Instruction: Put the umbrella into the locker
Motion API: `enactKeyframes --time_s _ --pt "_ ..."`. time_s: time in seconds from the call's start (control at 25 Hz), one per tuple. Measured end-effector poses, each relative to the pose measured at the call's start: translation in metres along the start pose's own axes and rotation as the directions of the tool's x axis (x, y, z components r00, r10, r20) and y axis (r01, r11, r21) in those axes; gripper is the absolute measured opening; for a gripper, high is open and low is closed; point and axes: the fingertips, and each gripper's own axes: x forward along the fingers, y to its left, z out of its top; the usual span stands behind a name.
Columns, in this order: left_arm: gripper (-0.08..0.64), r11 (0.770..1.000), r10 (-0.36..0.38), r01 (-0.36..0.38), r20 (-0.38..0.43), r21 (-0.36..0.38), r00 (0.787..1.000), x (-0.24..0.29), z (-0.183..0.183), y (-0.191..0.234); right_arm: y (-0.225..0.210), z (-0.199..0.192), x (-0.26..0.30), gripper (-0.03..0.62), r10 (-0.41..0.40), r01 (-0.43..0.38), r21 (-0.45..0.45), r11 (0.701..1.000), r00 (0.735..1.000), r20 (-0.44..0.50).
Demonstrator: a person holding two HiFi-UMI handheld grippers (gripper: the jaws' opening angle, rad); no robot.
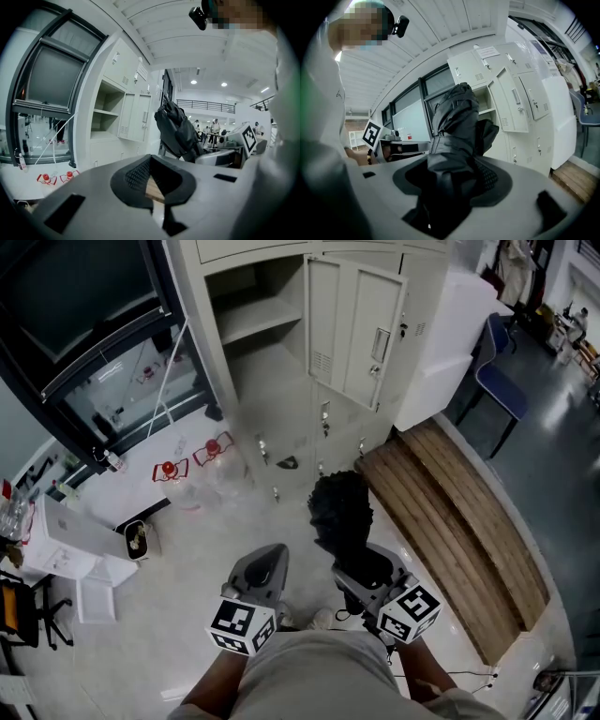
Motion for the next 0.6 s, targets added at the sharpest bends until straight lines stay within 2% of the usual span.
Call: enactKeyframes --time_s 0.6 --pt "0.014 1.000 0.017 -0.017 0.010 0.002 1.000 0.012 -0.002 -0.019 -0.019 0.004 -0.010 0.265 0.016 -0.016 -0.003 1.000 1.000 -0.002"
